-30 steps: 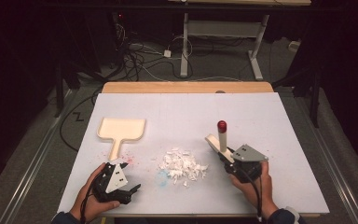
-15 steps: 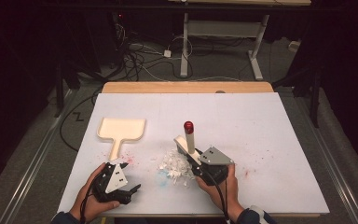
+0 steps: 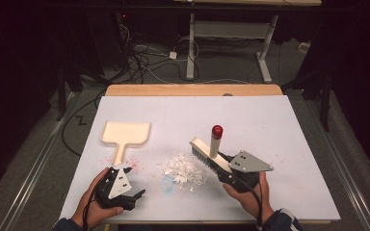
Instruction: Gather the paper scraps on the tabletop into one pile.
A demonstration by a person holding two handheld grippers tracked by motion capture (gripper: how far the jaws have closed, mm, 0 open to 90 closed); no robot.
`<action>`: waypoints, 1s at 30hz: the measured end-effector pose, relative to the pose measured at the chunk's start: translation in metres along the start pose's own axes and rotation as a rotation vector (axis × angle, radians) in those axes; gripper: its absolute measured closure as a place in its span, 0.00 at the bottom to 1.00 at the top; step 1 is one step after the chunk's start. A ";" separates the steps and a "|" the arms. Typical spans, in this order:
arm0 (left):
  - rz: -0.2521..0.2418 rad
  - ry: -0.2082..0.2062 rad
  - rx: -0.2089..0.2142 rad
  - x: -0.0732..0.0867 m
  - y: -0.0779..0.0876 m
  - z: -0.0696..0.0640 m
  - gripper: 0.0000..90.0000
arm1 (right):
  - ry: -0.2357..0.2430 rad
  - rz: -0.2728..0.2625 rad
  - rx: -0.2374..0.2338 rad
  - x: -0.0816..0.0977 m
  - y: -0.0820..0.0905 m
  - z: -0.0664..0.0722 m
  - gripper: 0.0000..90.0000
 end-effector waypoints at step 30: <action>0.008 -0.006 0.004 0.002 -0.001 0.000 0.18 | 0.162 0.154 -0.250 0.024 -0.001 0.028 0.76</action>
Point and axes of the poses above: each handheld gripper's, and its own axes: y roughly backward along the jaws, x roughly out of its underside, z roughly to its left, the point moved 7 cm from there along -y, roughly forward along the jaws, and after that the axes turned 12 degrees about z, right-handed, at the moved point
